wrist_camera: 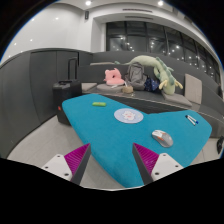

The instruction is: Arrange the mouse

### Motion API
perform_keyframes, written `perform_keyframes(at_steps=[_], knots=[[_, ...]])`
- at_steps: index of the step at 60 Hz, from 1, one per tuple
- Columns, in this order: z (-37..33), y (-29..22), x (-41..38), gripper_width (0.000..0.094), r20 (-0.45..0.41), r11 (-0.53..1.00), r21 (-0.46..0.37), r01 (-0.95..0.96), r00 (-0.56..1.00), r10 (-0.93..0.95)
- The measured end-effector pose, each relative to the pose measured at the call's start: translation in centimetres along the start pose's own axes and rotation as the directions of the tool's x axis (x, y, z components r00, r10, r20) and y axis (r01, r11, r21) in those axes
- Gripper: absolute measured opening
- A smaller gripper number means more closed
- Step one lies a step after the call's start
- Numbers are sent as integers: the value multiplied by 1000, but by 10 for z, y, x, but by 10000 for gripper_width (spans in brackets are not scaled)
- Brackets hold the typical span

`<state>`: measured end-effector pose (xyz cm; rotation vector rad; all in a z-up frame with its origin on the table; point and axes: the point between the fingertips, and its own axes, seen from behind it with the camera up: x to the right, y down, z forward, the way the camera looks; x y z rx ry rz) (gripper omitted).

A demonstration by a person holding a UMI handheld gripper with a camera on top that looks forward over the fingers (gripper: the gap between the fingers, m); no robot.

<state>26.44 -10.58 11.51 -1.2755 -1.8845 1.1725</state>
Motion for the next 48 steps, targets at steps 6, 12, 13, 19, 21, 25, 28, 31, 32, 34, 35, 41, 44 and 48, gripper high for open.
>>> perform_keyframes(at_steps=[6, 12, 13, 19, 21, 25, 28, 31, 32, 34, 35, 41, 44, 48], knots=[[6, 6, 30, 855, -48, 1000, 5, -2, 999, 2], [12, 13, 64, 853, -88, 1000, -3, -17, 996, 17], [2, 13, 52, 852, -104, 1000, -6, -22, 994, 21], [11, 20, 99, 854, -152, 999, -12, -37, 988, 35], [8, 24, 108, 853, -172, 999, -16, -43, 984, 40], [8, 30, 130, 855, -207, 998, -22, -59, 977, 53], [9, 35, 145, 854, -230, 997, -26, -71, 971, 63], [5, 40, 161, 853, -249, 997, -31, -77, 966, 67], [6, 42, 165, 854, -257, 996, -33, -79, 964, 68], [7, 45, 174, 854, -272, 996, -35, -83, 960, 71], [7, 46, 178, 854, -278, 996, -35, -86, 958, 73], [9, 55, 198, 855, -301, 994, -41, -101, 950, 84], [11, 58, 205, 854, -308, 993, -42, -110, 947, 92], [18, 61, 213, 852, -311, 992, -37, -117, 945, 100]])
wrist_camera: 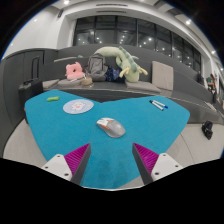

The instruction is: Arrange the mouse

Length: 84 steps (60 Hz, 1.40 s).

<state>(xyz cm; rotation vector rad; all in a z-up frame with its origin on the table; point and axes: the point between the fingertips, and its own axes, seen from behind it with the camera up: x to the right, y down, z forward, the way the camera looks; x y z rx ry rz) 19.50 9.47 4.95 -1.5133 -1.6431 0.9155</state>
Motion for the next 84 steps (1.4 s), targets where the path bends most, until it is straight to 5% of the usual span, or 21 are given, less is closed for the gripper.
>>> perform_keyframes(at_steps=[72, 74, 77, 84], knots=[[220, -41, 39, 847, -104, 988, -134, -74, 993, 60], [220, -41, 36, 820, -91, 988, -131, -84, 993, 72], [223, -38, 20, 492, -39, 986, -135, -100, 995, 95], [223, -41, 23, 372, -58, 990, -116, -74, 996, 67]])
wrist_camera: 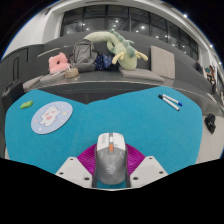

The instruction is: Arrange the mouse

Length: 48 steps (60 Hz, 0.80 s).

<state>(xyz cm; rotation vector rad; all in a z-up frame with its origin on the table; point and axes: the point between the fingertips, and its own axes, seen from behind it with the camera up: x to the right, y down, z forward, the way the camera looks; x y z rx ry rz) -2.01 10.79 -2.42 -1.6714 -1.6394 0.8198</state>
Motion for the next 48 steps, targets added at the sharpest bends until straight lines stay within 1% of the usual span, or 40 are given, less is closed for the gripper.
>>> perform_keyframes(at_steps=[2, 5, 7, 11, 15, 21, 24, 28, 36, 39, 48], knots=[[-1, 0, 0, 345, -5, 1000, 0, -7, 1000, 7], [-4, -3, 0, 343, -9, 1000, 3, -17, 1000, 17], [-8, -11, -4, 343, -3, 1000, 22, -16, 1000, 16], [-20, -35, -14, 342, 10, 998, 68, -16, 1000, 16], [-33, -72, -33, 342, 34, 992, 124, -25, 999, 21], [-43, -122, -81, 341, 105, 984, 168, -61, 994, 43], [-39, -146, -107, 342, 117, 981, 184, -54, 993, 33], [-24, -162, -145, 341, 136, 980, 198, -30, 991, 3], [27, -154, -214, 353, 190, 991, 132, -30, 982, 5], [47, -140, -225, 364, 184, 994, 107, -26, 983, 6], [94, -97, -231, 380, 123, 1000, 7, -22, 992, 21]])
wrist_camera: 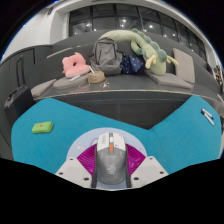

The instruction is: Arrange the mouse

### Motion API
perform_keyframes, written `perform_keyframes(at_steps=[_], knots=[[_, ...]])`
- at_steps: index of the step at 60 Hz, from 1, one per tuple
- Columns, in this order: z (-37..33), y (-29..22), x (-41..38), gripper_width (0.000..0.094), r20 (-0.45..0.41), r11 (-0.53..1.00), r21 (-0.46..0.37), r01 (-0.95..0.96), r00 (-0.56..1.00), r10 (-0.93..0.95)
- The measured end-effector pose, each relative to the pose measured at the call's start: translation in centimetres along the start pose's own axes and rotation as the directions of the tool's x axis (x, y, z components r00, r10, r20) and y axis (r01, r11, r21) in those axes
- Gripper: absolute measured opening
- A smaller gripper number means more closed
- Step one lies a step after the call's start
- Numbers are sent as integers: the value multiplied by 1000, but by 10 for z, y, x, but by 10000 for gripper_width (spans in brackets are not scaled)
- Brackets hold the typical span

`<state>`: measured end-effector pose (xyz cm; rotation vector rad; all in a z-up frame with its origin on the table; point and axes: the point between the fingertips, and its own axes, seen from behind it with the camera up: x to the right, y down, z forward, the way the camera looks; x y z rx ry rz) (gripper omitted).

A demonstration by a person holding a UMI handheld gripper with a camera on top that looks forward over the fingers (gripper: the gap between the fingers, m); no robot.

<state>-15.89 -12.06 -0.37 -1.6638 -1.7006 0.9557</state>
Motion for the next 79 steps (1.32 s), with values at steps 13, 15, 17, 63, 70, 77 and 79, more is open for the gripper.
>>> perform_keyframes(at_steps=[13, 15, 17, 63, 70, 77, 79], knots=[[7, 2, -5, 796, -18, 999, 45, 23, 1000, -22], [5, 3, -4, 858, -15, 998, 49, 26, 1000, -25], [-1, 3, 0, 835, -27, 998, 51, 30, 999, -29], [-348, 133, 94, 850, -7, 981, 167, 95, 995, -95], [-352, 132, 104, 852, -20, 983, 167, 73, 997, -70], [-355, 125, 110, 861, -38, 978, 190, 84, 996, -78], [-356, 127, 109, 858, -31, 979, 187, 82, 996, -78]])
